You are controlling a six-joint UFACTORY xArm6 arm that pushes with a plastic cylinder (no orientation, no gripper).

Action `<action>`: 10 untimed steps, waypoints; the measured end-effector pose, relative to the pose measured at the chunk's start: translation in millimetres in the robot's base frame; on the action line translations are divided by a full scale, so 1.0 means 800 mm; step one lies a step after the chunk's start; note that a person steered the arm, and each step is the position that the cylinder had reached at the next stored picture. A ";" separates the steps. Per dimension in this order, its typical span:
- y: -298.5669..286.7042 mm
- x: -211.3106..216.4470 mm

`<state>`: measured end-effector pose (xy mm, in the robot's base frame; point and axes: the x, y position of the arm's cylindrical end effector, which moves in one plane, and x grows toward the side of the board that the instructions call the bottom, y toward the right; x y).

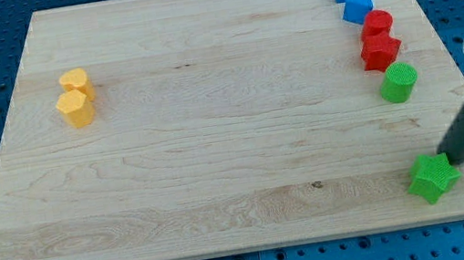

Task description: Slide the green circle above the green star

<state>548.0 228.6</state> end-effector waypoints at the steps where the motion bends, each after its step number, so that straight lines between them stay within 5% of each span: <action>1: -0.056 -0.049; 3: -0.083 -0.129; 10: -0.041 -0.146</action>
<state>431.2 195.8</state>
